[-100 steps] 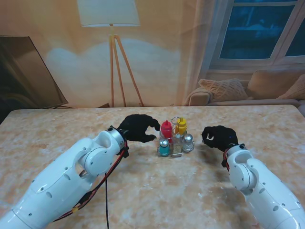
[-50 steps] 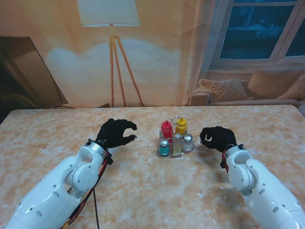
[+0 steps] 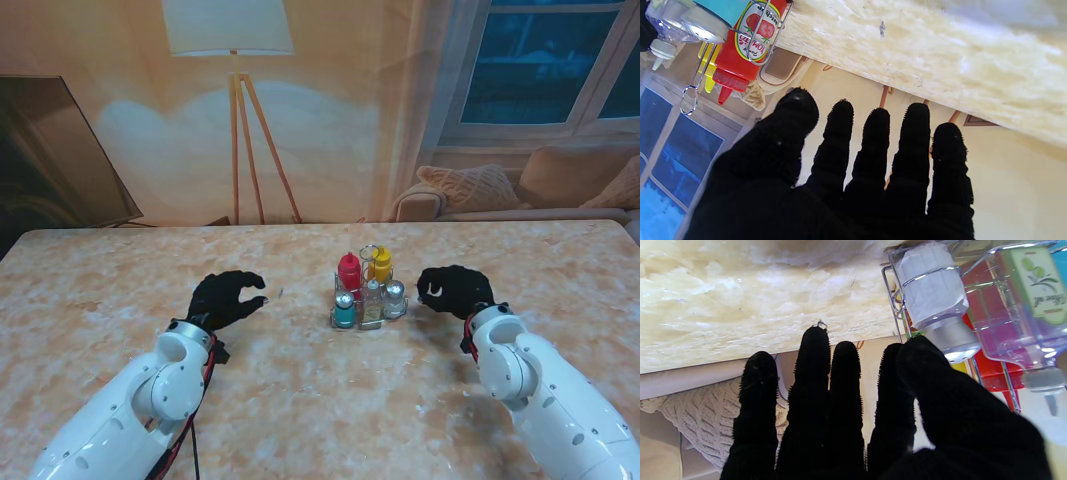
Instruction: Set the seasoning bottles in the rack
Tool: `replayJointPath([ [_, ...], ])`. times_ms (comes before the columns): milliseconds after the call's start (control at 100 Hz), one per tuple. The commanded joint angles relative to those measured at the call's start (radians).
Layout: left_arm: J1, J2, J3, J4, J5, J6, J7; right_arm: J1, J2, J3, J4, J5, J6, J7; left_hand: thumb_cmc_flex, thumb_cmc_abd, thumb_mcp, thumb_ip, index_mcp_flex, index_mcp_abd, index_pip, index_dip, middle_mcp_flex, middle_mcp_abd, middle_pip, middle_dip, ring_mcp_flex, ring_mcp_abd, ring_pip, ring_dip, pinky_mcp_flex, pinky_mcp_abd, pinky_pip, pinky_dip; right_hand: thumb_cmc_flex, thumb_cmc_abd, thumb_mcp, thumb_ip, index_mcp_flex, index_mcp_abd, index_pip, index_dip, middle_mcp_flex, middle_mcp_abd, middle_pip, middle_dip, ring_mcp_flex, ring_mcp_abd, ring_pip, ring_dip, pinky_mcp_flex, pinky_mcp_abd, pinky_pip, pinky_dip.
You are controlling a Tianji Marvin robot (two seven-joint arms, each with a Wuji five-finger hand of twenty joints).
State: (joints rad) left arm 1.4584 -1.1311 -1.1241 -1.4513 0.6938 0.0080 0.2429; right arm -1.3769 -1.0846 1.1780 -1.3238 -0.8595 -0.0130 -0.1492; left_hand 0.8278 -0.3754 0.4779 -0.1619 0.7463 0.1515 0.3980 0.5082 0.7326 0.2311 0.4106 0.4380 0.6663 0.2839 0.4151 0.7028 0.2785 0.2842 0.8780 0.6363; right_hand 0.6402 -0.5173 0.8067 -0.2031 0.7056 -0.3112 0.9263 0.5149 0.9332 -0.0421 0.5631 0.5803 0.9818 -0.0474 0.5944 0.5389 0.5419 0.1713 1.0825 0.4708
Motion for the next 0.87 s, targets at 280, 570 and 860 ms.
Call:
replayJointPath([
  [280,0.005,-0.012,-0.013,0.036,-0.008,0.008,0.006,-0.024,-0.003,0.003,-0.042,-0.010,0.016,0.027,0.032,0.033,-0.034,0.023,0.013,0.005,-0.023,0.021,-0.026,0.008,-0.005,-0.001,-0.021,0.013,-0.001,-0.019,-0.022,-0.019,-0.005,-0.029,0.013,-0.017,0.014,-0.004,0.007,-0.006,0.013,0.004,0.014,0.007,0.006,0.024,0.005,-0.002,0.010,0.012,-0.003,0.004,0.012,-0.002],
  [570,0.010,-0.010,-0.020,0.034,0.001,0.007,0.010,-0.030,-0.002,0.004,-0.046,-0.010,0.018,0.032,0.038,0.031,-0.046,0.022,0.013,0.000,-0.016,0.029,-0.027,0.006,0.000,0.004,-0.027,0.017,0.003,-0.017,-0.027,-0.012,-0.005,-0.030,0.012,-0.017,0.013,-0.004,0.003,-0.005,0.012,0.003,0.009,0.009,0.004,0.022,0.003,-0.001,0.010,0.012,-0.005,0.005,0.012,-0.002],
  [860,0.023,-0.009,-0.018,0.020,0.006,0.010,0.006,-0.048,-0.001,0.019,-0.058,-0.019,0.017,0.025,0.040,0.031,-0.051,0.022,0.011,-0.002,-0.013,0.031,-0.029,0.006,-0.001,0.006,-0.028,0.016,0.003,-0.016,-0.026,-0.012,-0.006,-0.030,0.012,-0.015,0.013,-0.004,0.004,-0.004,0.012,0.003,0.010,0.009,0.006,0.022,0.002,-0.001,0.010,0.012,-0.006,0.006,0.013,-0.001],
])
